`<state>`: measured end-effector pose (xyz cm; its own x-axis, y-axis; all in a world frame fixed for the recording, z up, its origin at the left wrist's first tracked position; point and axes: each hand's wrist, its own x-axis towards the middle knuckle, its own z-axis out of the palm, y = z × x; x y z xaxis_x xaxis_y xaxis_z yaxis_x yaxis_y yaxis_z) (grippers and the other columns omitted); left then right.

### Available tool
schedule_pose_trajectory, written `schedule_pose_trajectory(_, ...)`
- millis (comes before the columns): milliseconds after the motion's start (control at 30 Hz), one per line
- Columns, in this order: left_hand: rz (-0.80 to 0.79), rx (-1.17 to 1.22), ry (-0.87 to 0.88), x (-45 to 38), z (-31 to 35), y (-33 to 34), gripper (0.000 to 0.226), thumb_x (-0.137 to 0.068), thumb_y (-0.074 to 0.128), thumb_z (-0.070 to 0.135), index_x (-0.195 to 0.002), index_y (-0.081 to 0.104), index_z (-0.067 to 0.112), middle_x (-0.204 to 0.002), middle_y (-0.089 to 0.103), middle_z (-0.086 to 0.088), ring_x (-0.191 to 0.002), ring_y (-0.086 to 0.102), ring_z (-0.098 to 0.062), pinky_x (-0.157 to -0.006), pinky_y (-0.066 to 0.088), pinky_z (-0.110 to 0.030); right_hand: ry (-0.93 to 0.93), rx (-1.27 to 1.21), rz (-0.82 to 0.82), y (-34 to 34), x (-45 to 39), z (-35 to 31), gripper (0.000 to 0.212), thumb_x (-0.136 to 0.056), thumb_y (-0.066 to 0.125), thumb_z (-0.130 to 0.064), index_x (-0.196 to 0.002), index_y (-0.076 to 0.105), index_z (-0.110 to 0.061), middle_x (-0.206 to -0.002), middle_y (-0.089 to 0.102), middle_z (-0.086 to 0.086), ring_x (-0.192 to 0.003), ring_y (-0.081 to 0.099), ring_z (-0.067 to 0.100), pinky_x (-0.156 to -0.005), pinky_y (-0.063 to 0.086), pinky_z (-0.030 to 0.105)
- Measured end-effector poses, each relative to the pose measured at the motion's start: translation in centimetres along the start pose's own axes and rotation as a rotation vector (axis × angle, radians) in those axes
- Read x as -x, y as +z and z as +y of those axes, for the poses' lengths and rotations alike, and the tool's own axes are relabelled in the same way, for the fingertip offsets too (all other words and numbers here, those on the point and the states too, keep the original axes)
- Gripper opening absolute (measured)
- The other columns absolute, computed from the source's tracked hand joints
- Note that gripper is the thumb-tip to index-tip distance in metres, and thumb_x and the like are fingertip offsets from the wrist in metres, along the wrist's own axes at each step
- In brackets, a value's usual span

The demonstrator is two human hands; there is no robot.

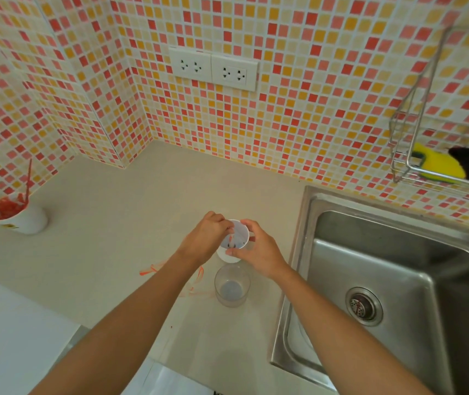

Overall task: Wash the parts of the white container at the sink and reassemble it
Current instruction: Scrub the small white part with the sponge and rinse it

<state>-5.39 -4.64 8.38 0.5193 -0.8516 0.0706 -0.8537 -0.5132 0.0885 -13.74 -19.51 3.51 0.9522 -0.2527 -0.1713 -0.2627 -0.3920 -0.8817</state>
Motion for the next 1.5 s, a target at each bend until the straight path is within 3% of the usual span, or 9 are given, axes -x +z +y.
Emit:
schedule_pose_trajectory(167,0.171,0.047,-0.059,-0.6,1.2,-3.1,0.041,-0.031,0.095,0.007,-0.064,0.072,0.014,-0.061,0.066,0.003,-0.051,0.06,-0.015,-0.05,0.046,-0.013,0.025,0.013,-0.009,0.0,0.2,-0.4,0.089,-0.061,0.087,-0.038,-0.136,0.039,-0.029,-0.129,0.054,-0.005,-0.116,0.054,0.019,-0.096,0.048,0.039)
schedule_pose_trajectory(300,0.271,0.257,-0.264,-1.3,1.1,-3.1,0.014,-0.089,0.065,0.018,-0.094,0.073,0.008,-0.085,0.069,-0.01,-0.082,0.056,-0.026,-0.074,0.041,-0.028,0.025,0.183,-0.074,-2.3,1.1,-0.2,0.104,-0.07,0.083,-0.028,-0.151,0.017,-0.021,-0.155,0.027,-0.003,-0.14,0.028,0.017,-0.112,0.026,0.031)
schedule_pose_trajectory(600,0.378,0.541,-0.223,-6.8,10.0,-4.6,0.009,-0.087,0.067,0.018,-0.089,0.073,0.013,-0.08,0.072,0.0,-0.069,0.058,-0.014,-0.07,0.048,-0.029,-0.16,0.233,0.517,-18.1,6.8,-1.6,0.039,-0.089,0.061,-0.021,-0.128,0.056,-0.02,-0.125,0.061,-0.004,-0.11,0.058,0.011,-0.095,0.05,0.034)
schedule_pose_trajectory(700,0.345,0.651,-0.191,-9.2,14.8,-5.2,0.01,-0.087,0.068,0.019,-0.092,0.073,0.013,-0.08,0.071,0.002,-0.067,0.059,-0.008,-0.065,0.047,-0.017,-0.243,0.187,0.701,-23.6,9.2,-3.5,0.028,-0.092,0.057,-0.015,-0.119,0.062,-0.017,-0.112,0.064,-0.004,-0.09,0.058,0.001,-0.078,0.051,0.016)
schedule_pose_trajectory(800,0.334,0.757,-0.184,-11.1,19.1,-5.7,0.008,-0.087,0.067,0.019,-0.092,0.072,0.014,-0.077,0.067,0.005,-0.067,0.058,0.0,-0.061,0.042,-0.003,-0.332,0.27,0.856,-28.1,9.8,-4.5,0.023,-0.092,0.055,-0.011,-0.112,0.066,-0.013,-0.107,0.066,-0.001,-0.09,0.061,0.008,-0.077,0.052,0.021)
schedule_pose_trajectory(933,0.329,0.868,-0.217,-13.1,23.0,-6.3,0.004,-0.086,0.068,0.014,-0.088,0.071,0.015,-0.077,0.066,0.005,-0.07,0.059,-0.001,-0.063,0.042,-0.001,-0.215,0.53,0.717,-32.5,7.4,-4.8,0.032,-0.092,0.054,-0.007,-0.122,0.062,-0.013,-0.123,0.06,0.009,-0.119,0.05,0.026,-0.103,0.04,0.036)
schedule_pose_trajectory(1133,0.299,0.945,-0.338,-14.8,25.1,-6.4,0.007,-0.087,0.067,0.016,-0.091,0.073,0.017,-0.084,0.07,0.006,-0.078,0.062,-0.004,-0.069,0.044,-0.008,0.055,0.592,0.357,-35.5,2.2,-4.8,0.037,-0.094,0.052,-0.032,-0.125,0.059,-0.014,-0.13,0.057,0.012,-0.12,0.05,0.031,-0.097,0.043,0.039)
schedule_pose_trajectory(1233,0.302,0.968,-0.403,-15.3,25.3,-6.1,0.007,-0.087,0.068,0.02,-0.091,0.073,0.018,-0.085,0.071,0.006,-0.079,0.063,-0.004,-0.067,0.041,-0.007,0.108,0.537,0.38,-35.8,0.7,-4.5,0.019,-0.092,0.056,-0.023,-0.107,0.063,-0.014,-0.115,0.063,0.007,-0.101,0.059,0.027,-0.079,0.049,0.032)
schedule_pose_trajectory(1500,0.315,0.984,-0.488,-15.7,25.7,-4.4,0.017,-0.088,0.066,0.031,-0.091,0.074,0.016,-0.084,0.073,0.005,-0.079,0.067,-0.01,-0.074,0.051,-0.02,-0.159,0.36,0.642,-35.6,3.5,-4.7,0.023,-0.091,0.056,-0.007,-0.111,0.066,-0.014,-0.115,0.063,0.002,-0.106,0.057,0.017,-0.091,0.047,0.027)
